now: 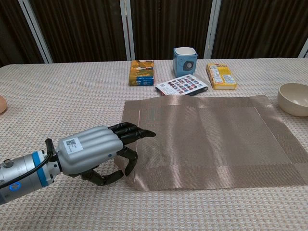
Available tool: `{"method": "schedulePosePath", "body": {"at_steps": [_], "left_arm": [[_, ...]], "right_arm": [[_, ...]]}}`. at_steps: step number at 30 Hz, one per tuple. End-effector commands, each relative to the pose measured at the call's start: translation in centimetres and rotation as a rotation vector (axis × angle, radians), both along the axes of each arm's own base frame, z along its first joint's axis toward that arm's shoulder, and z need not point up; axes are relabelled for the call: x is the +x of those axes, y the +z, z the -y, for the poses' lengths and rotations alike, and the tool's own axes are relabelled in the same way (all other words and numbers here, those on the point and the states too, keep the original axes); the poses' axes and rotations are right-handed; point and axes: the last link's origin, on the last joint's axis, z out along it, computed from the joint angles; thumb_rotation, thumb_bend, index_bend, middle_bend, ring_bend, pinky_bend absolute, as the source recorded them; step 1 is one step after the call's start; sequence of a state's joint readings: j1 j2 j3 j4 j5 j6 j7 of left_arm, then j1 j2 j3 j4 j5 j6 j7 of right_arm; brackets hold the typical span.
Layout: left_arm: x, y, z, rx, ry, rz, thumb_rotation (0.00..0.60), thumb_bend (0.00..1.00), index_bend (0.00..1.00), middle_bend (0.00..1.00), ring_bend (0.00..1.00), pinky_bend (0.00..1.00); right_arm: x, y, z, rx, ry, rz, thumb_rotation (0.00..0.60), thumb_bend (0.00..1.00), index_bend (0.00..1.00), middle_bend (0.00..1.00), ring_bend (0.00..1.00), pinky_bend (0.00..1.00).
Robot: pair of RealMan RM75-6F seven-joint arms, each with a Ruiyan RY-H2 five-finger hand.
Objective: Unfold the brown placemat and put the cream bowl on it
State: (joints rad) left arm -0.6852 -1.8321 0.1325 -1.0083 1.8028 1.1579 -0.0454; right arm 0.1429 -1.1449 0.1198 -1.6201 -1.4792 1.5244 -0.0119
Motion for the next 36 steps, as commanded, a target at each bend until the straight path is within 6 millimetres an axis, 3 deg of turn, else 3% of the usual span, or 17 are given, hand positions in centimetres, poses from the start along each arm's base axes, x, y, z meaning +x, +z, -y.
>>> {"method": "schedulePosePath", "body": {"at_steps": [1, 22, 36], "left_arm": [[0.0, 0.3, 0.7, -0.017, -0.026, 0.005, 0.6, 0.47, 0.64, 0.0, 0.0, 0.0], [-1.6, 3.8, 5.7, -0.136, -0.23, -0.049, 0.6, 0.49, 0.68, 0.0, 0.0, 0.0], [-7.3, 7.5, 5.2, -0.065, -0.117, -0.137, 0.6, 0.49, 0.69, 0.0, 0.0, 0.0]], "right_arm": [[0.1, 0.0, 0.0, -0.002, 0.002, 0.002, 0.6, 0.0, 0.0, 0.0, 0.0, 0.0], [0.4, -0.4, -0.1, 0.002, 0.006, -0.006, 0.6, 0.0, 0.0, 0.0, 0.0, 0.0], [0.6, -0.5, -0.2, 0.003, 0.014, -0.005, 0.6, 0.0, 0.0, 0.0, 0.0, 0.0]]}}
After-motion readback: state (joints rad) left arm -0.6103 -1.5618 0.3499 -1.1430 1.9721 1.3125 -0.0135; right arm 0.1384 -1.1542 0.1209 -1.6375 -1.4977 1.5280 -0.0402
